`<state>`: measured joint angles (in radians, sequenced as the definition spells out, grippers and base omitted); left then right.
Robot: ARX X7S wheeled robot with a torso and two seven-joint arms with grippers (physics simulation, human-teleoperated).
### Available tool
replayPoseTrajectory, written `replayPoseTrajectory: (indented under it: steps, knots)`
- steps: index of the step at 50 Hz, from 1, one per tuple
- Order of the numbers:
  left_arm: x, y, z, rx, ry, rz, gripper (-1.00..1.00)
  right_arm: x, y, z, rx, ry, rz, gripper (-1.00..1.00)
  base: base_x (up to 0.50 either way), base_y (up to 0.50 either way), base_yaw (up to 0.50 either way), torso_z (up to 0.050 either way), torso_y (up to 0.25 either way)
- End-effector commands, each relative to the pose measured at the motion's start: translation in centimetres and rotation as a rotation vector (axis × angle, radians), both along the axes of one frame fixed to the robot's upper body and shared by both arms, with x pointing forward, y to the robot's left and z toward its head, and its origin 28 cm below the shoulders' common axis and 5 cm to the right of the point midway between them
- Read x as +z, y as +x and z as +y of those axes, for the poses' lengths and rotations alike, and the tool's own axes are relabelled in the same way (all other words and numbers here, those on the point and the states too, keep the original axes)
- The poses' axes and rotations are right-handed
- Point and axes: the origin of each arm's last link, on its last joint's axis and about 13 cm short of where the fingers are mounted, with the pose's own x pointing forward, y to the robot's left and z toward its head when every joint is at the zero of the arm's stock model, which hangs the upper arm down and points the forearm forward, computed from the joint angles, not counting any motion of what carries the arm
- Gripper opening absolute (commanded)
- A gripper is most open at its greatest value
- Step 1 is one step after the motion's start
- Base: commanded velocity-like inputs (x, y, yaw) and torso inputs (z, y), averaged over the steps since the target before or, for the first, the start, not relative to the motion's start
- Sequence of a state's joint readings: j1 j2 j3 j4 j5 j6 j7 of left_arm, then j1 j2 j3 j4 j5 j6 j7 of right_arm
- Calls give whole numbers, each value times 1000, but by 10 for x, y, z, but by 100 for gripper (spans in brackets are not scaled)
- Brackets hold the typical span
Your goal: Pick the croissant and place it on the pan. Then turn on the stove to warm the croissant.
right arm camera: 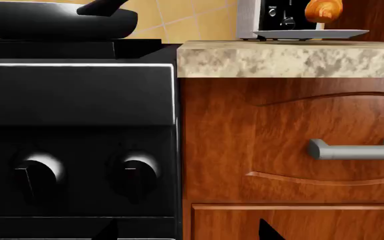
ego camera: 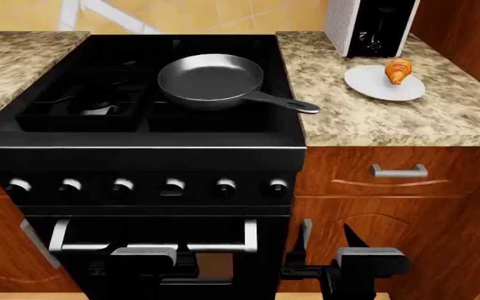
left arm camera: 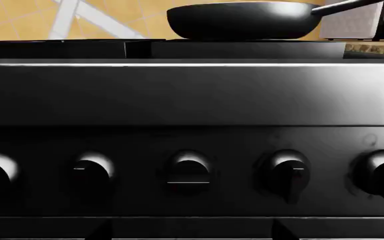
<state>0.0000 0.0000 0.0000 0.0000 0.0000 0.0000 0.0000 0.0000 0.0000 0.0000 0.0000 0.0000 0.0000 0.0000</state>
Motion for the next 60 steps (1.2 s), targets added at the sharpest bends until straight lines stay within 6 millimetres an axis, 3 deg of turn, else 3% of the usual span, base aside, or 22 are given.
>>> replayPoseTrajectory:
  steps: [1, 10, 44, 60]
  knots:
    - [-1, -1, 1, -27, -20, 7, 100, -2, 1, 2, 12, 6, 8, 100, 0, 0, 0, 0, 0]
    - [-3, -3, 5, -71, -71, 34, 100, -15, 3, 7, 47, -24, 51, 100, 0, 0, 0, 49, 0]
    - [1, -3, 8, -56, -54, 23, 100, -1, 2, 4, 99, 22, -2, 100, 0, 0, 0, 50, 0]
    - [6, 1, 4, -8, -4, 99, 100, 7, 1, 1, 73, 35, -11, 100, -6, -410, 0, 0, 0]
